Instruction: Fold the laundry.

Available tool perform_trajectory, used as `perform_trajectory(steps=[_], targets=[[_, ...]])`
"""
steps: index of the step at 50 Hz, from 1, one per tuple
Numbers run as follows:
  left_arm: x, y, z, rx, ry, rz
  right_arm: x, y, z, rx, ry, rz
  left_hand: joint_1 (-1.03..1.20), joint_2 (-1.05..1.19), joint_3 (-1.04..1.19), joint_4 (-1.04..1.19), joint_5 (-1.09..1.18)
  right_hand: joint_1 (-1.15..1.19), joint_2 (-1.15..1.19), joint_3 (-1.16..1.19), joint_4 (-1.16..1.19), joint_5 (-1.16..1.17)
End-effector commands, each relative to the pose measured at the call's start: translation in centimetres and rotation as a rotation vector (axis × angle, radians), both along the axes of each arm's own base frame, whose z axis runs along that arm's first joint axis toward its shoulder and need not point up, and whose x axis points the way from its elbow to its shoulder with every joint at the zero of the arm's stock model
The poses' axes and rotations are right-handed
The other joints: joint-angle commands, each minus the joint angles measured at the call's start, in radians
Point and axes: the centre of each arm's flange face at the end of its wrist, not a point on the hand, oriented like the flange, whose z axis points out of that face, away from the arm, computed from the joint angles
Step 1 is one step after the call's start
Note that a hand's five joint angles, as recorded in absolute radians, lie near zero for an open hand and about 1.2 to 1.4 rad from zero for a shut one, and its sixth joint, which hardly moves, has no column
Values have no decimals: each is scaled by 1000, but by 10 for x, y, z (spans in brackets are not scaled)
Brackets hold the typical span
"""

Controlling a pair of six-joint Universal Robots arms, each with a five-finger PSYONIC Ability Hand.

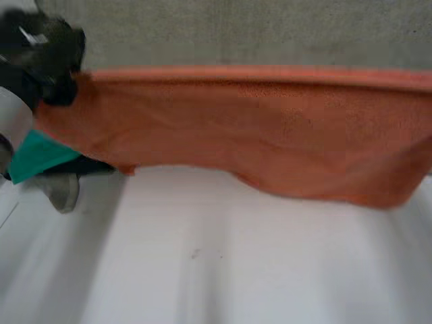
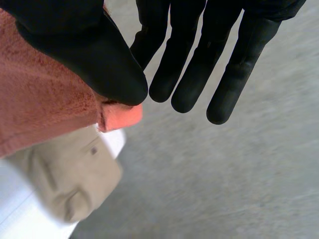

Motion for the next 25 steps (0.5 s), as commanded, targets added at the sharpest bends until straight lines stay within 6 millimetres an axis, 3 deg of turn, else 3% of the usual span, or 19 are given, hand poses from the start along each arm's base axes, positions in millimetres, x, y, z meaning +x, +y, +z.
perform_trajectory(steps=[1, 4, 9, 10, 11, 13, 14, 15, 18, 19, 20, 23, 25], targets=[[-19, -44, -89, 136, -288, -4, 13, -29, -58, 199, 40, 36, 229, 199, 203, 199, 246, 267, 208, 200, 194, 182], [-30, -75, -116, 126, -340, -4, 24, -46, -78, 228, 55, 18, 229, 199, 203, 199, 246, 267, 208, 200, 194, 182], [-48, -129, -118, -35, -354, 23, 31, -89, -83, 105, 62, -65, 229, 199, 203, 199, 246, 267, 208, 200, 194, 182], [-49, -139, -112, -80, -350, 37, 33, -104, -77, 20, 51, -83, 229, 199, 203, 199, 246, 267, 208, 200, 194, 182], [-56, -157, -97, -186, -326, 51, 35, -111, -72, -32, 40, -87, 229, 199, 203, 199, 246, 267, 208, 200, 194, 182], [-62, -173, -75, -310, -290, 55, 42, -124, -57, -154, 6, -84, 229, 199, 203, 199, 246, 267, 208, 200, 194, 182], [-66, -179, -64, -372, -272, 52, 49, -133, -40, -287, -47, -76, 229, 199, 203, 199, 246, 267, 208, 200, 194, 182], [-70, -190, -40, -497, -232, 55, 52, -137, -31, -355, -79, -69, 229, 199, 203, 199, 246, 267, 208, 200, 194, 182], [-80, -194, -7, -661, -172, 28, 56, -144, 4, -594, -192, -48, 229, 199, 203, 199, 246, 267, 208, 200, 194, 182], [-78, -196, 14, -736, -116, 27, 56, -145, 11, -646, -212, -44, 229, 199, 203, 199, 246, 267, 208, 200, 194, 182], [-77, -195, 23, -760, -80, 20, 57, -144, 17, -689, -230, -36, 229, 199, 203, 199, 246, 267, 208, 200, 194, 182], [-66, -195, 42, -760, 95, -15, 61, -139, 35, -796, -267, -14, 229, 199, 203, 199, 246, 267, 208, 200, 194, 182], [-63, -193, 45, -737, 166, -30, 64, -137, 36, -798, -270, -6, 229, 199, 203, 199, 246, 267, 208, 200, 194, 182]])
